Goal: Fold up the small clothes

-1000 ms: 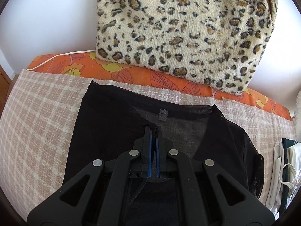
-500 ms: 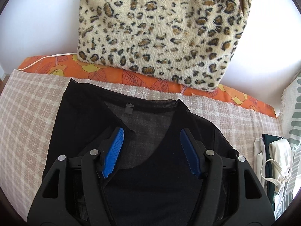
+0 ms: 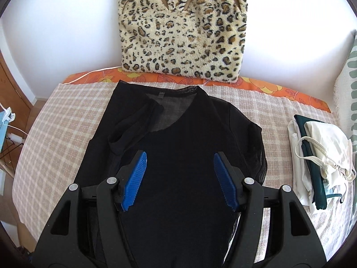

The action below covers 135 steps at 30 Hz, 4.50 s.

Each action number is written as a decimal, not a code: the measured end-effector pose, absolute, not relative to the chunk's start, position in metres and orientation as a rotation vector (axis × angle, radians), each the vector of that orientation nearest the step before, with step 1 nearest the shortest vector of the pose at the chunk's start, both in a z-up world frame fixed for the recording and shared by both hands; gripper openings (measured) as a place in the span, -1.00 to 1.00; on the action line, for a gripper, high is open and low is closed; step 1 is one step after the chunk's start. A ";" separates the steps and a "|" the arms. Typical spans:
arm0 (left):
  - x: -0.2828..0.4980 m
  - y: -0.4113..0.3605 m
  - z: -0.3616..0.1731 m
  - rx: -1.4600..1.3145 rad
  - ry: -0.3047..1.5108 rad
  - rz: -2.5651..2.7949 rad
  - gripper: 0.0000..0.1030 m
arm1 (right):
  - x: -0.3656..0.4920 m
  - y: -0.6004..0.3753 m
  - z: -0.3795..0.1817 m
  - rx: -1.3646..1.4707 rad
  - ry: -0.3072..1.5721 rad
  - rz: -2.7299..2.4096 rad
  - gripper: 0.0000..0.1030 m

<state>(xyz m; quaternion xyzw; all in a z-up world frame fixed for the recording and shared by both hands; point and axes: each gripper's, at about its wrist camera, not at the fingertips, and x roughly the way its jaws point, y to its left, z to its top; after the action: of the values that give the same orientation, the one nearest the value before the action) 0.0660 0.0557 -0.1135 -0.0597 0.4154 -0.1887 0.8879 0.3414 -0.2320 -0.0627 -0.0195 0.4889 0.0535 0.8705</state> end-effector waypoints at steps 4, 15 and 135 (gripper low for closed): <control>0.062 0.050 -0.118 -0.098 0.873 -0.386 -0.32 | 0.297 -0.252 -0.058 -0.024 1.005 0.130 0.26; 0.042 0.002 -0.105 0.021 0.798 -0.470 -0.32 | 0.226 -0.336 -0.067 0.081 0.977 0.074 0.26; 0.024 -0.074 -0.142 -0.279 0.669 -0.544 -0.94 | 0.482 -0.145 -0.123 -0.220 1.062 0.141 -0.92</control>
<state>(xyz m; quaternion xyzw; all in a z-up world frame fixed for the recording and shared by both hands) 0.0243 -0.0736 -0.1423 -0.1350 0.3232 -0.2629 0.8990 0.4818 -0.1453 -0.1230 -0.1044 0.5051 0.0672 0.8541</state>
